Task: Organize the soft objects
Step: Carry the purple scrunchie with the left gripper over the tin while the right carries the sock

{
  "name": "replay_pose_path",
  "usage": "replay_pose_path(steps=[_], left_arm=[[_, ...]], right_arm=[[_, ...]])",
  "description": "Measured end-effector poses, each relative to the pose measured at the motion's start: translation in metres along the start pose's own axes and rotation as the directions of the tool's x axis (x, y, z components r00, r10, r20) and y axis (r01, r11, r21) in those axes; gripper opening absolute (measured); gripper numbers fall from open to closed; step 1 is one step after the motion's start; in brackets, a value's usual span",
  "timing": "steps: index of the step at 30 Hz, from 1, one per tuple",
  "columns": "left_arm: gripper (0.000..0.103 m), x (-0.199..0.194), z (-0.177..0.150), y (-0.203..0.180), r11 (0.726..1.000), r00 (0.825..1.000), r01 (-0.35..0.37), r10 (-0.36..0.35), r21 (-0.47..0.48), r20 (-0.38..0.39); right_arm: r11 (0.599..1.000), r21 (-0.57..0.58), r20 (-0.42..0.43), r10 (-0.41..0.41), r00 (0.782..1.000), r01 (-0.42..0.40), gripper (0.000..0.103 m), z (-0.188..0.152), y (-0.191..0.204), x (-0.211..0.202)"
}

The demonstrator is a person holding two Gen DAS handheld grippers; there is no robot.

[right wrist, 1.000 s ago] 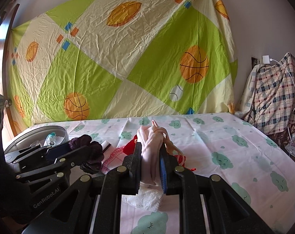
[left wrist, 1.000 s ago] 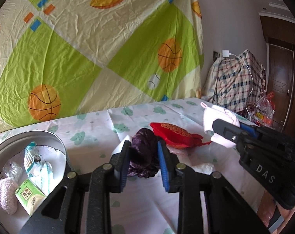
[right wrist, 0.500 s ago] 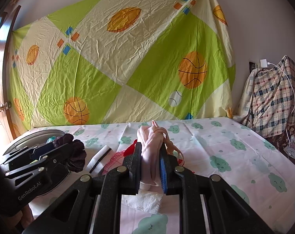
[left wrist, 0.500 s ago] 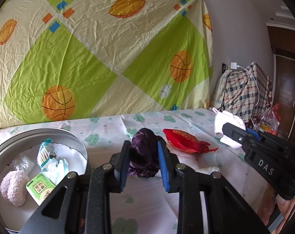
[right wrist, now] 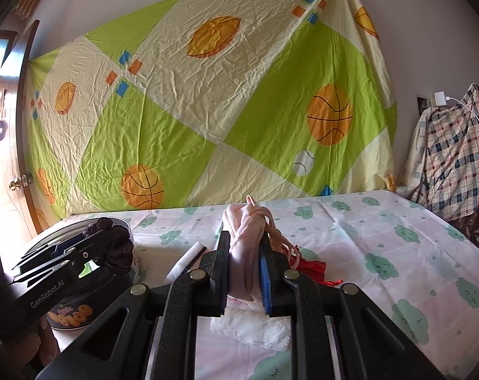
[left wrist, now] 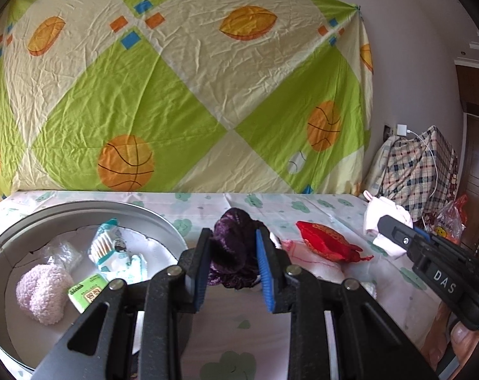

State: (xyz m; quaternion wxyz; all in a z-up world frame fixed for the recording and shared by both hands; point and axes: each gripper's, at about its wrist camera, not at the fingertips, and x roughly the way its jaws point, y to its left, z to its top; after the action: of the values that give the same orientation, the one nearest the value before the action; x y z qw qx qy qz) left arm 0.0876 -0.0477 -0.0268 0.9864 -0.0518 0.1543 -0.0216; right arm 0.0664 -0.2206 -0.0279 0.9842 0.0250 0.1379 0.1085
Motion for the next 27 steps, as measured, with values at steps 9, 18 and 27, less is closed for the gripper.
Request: replay_pose_path(steps=[9,18,27], left_arm=[[0.026,-0.007,0.001,0.008,1.0,1.0,-0.024,0.024,0.002,0.021],[0.026,-0.014,0.001,0.016,0.999,0.999,-0.038,0.038,-0.008,0.037],[0.026,-0.025,0.0,0.024,0.999,0.997,-0.047,0.048,-0.018,0.056]], right_arm=[[0.999,-0.017,0.01,0.031,0.999,-0.03,0.018,-0.001,0.015,0.0],[0.996,-0.044,0.018,0.073,0.997,-0.072,0.018,-0.002,0.033,0.001],[0.993,-0.063,0.016,0.099,0.995,-0.098,0.018,-0.003,0.047,0.003]])
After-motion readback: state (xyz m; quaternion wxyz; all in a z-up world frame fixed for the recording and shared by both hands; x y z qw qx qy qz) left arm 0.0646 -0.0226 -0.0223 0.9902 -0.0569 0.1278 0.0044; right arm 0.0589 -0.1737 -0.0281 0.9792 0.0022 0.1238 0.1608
